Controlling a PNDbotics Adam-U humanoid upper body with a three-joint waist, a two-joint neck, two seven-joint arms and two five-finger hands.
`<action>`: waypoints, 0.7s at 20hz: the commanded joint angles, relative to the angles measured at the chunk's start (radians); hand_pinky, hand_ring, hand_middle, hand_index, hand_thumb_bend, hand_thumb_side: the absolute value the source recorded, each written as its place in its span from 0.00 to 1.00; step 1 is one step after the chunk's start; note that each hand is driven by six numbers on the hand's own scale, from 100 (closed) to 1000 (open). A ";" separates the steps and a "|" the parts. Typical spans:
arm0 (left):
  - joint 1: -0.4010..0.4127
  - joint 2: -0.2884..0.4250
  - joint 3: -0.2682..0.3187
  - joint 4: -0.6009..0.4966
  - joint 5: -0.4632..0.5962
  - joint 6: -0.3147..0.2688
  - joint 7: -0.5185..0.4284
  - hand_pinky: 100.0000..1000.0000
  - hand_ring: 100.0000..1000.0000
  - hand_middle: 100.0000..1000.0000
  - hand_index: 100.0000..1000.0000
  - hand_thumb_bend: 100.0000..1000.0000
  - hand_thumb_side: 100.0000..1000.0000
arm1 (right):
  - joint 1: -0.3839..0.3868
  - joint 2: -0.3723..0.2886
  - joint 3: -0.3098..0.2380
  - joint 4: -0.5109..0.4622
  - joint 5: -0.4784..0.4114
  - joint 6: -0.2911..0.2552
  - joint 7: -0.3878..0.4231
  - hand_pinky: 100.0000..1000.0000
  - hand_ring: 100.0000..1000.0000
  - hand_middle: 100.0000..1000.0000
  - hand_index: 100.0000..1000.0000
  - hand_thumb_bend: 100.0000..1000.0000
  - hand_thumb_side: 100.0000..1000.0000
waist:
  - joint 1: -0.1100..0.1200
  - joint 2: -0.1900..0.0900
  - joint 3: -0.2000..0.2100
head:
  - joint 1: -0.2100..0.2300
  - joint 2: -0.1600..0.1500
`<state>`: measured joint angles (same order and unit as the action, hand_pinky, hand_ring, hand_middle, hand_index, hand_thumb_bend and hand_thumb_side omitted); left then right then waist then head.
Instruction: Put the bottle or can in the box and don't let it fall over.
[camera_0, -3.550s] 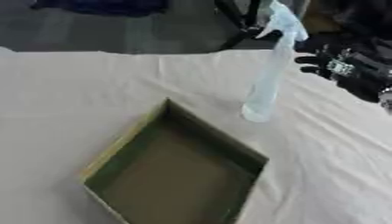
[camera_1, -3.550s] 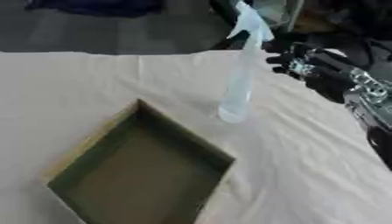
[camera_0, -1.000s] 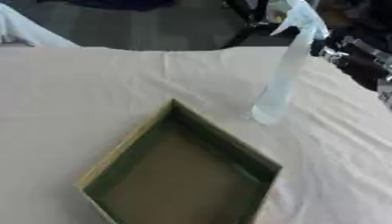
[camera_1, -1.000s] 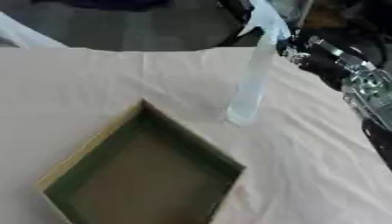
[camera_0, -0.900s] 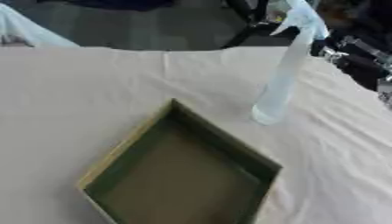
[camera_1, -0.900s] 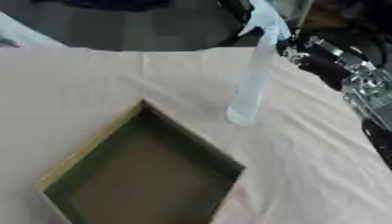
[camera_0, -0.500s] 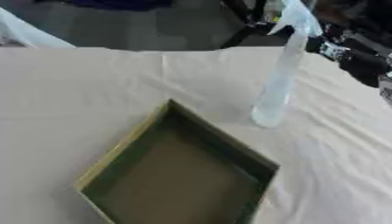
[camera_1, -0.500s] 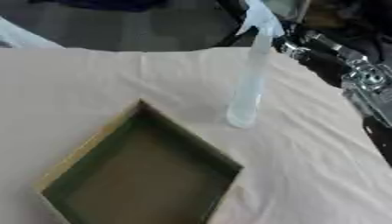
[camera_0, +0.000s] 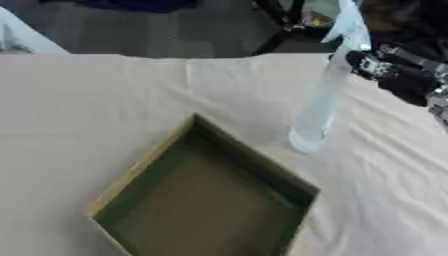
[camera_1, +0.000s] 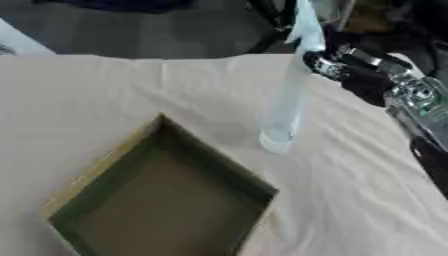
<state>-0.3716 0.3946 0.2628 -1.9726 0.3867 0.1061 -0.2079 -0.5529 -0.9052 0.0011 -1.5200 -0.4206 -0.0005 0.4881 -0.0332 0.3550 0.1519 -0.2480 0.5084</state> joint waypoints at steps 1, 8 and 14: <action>-0.009 0.022 0.005 -0.014 0.003 -0.002 -0.001 0.93 0.94 0.88 0.70 0.06 0.76 | -0.006 -0.018 -0.009 -0.007 -0.030 -0.007 0.052 1.00 1.00 1.00 1.00 0.00 0.58 | 0.002 -0.026 0.001 | 0.004 -0.005; -0.010 0.023 0.003 -0.013 0.003 -0.003 -0.005 0.93 0.95 0.88 0.70 0.06 0.76 | -0.016 -0.020 -0.010 0.006 -0.061 -0.006 0.066 1.00 1.00 1.00 1.00 0.00 0.55 | 0.003 -0.026 0.001 | 0.003 -0.004; -0.014 0.023 0.002 -0.014 0.005 -0.002 -0.007 0.93 0.95 0.88 0.70 0.06 0.76 | -0.023 -0.027 -0.003 0.007 -0.092 -0.001 0.074 1.00 1.00 0.99 1.00 0.00 0.55 | 0.001 -0.025 0.004 | 0.001 -0.003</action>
<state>-0.3768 0.3947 0.2627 -1.9725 0.3868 0.1045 -0.2111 -0.5627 -0.9004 0.0065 -1.5075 -0.5006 0.0003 0.5568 -0.0337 0.3550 0.1556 -0.2478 0.5084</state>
